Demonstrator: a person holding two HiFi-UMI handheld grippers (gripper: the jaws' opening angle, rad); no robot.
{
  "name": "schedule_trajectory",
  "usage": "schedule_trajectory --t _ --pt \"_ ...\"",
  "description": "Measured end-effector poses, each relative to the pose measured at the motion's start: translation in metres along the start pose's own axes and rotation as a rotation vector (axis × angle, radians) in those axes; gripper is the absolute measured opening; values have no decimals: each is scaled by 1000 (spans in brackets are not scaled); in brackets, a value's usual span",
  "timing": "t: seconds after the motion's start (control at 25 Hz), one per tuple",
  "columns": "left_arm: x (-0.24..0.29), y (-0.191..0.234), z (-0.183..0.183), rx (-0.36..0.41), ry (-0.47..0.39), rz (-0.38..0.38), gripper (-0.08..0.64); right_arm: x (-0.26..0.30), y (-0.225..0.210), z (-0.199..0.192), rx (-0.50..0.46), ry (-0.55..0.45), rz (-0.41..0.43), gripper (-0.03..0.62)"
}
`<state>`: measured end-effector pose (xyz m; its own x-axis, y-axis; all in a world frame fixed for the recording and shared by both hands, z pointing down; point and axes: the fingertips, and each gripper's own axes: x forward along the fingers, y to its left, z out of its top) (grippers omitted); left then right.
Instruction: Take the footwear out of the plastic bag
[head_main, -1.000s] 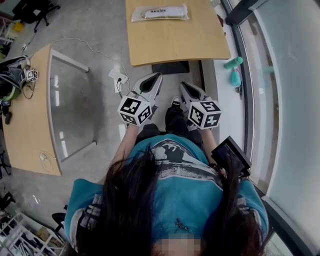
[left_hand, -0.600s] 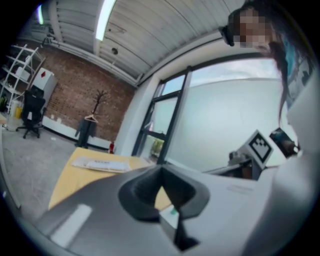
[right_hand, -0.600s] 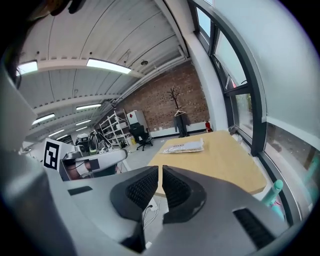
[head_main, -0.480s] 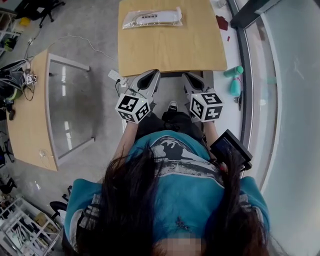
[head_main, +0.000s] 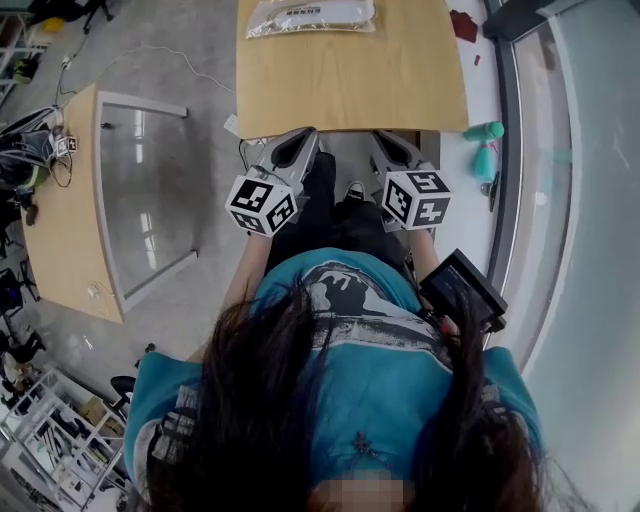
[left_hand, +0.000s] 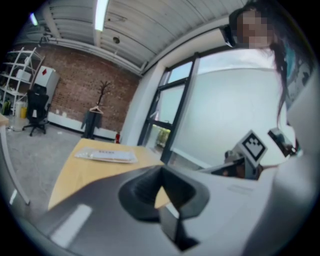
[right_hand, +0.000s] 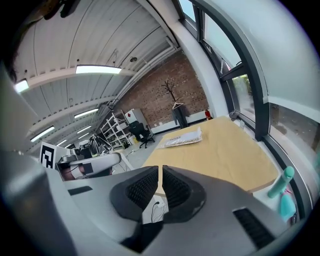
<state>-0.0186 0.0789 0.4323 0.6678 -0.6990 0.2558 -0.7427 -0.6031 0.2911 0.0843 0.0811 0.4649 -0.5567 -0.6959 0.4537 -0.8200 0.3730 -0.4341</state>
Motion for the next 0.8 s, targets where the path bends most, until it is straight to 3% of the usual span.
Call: schedule_trajectory --t 0.36,0.6,0.8 --pt "70 22 21 45 19 -132 2 16 -57 34 79 -48 -143 34" --pt "102 70 42 91 36 -174 2 63 -92 67 122 -46 -220 34" --pt "125 117 52 58 36 -186 2 113 -122 87 225 -27 -223 34"
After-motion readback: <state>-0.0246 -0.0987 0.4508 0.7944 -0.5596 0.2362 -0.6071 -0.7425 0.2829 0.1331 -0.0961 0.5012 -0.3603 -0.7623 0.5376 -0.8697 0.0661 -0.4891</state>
